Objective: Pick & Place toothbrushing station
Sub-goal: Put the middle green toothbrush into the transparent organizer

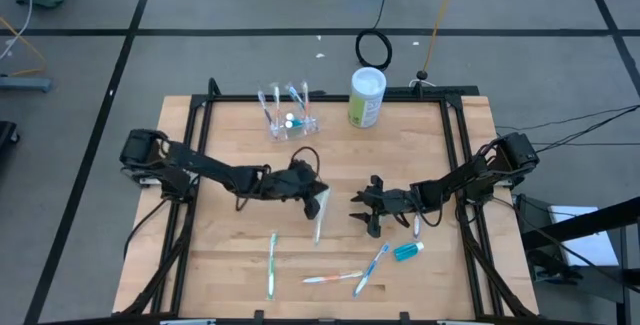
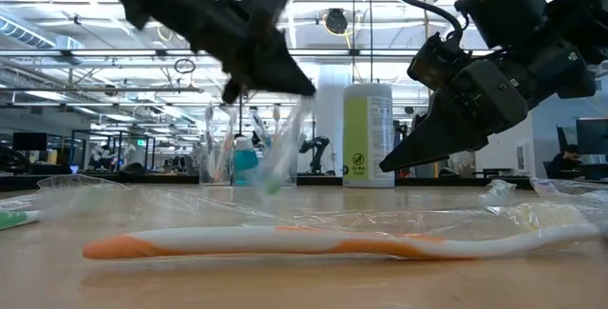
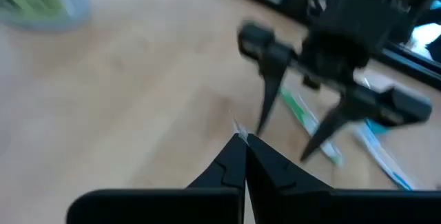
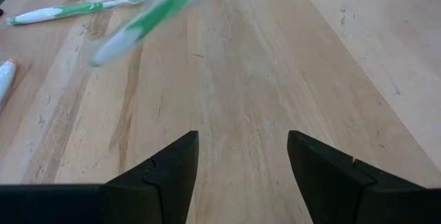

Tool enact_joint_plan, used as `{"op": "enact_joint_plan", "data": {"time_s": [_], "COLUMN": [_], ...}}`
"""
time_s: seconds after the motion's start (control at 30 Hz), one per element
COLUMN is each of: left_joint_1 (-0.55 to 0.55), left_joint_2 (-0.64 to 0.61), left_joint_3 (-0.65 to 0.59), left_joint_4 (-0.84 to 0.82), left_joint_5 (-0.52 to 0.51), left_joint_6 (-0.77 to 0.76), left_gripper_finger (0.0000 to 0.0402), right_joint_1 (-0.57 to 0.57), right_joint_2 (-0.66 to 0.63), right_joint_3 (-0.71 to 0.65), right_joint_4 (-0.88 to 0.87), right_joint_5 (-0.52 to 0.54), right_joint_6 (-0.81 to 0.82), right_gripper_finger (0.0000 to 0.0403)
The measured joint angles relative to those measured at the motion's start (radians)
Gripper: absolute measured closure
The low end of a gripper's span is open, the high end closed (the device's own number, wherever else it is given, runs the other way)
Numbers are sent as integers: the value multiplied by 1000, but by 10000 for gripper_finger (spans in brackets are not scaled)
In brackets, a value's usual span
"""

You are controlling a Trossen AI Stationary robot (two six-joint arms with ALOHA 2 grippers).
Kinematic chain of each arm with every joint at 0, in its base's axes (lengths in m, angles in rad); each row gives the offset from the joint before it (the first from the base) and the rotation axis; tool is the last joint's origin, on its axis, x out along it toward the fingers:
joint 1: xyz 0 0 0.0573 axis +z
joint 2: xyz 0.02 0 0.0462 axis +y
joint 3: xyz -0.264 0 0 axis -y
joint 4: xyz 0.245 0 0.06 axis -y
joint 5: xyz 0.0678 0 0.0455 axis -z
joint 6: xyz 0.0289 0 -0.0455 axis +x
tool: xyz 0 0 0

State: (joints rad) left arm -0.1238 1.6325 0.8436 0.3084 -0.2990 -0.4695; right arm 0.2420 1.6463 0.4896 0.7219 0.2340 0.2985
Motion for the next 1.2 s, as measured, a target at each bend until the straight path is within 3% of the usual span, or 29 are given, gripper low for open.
{"op": "enact_joint_plan", "data": {"time_s": [0.23, 0.47, 0.6, 0.9, 1.2], "left_joint_1": [0, 0, 14, 138, 351], "left_joint_2": [-208, -363, -392, -381, -382], "left_joint_3": [1, 2, 2, 2, 2], "left_joint_4": [-71, -89, -47, -22, -19], "left_joint_5": [-169, -495, -640, -905, -877], "left_joint_6": [186, 435, 582, 745, 774], "left_gripper_finger": [399, 398, 394, 396, 399], "right_joint_1": [0, 0, 0, 0, 0], "right_joint_2": [0, 0, 0, 0, 0], "right_joint_3": [0, 0, 0, 0, 0], "right_joint_4": [0, 0, 0, 0, 0], "right_joint_5": [0, 0, 0, 0, 0], "right_joint_6": [0, 0, 0, 0, 0], "right_gripper_finger": [188, 188, 188, 188, 188]}}
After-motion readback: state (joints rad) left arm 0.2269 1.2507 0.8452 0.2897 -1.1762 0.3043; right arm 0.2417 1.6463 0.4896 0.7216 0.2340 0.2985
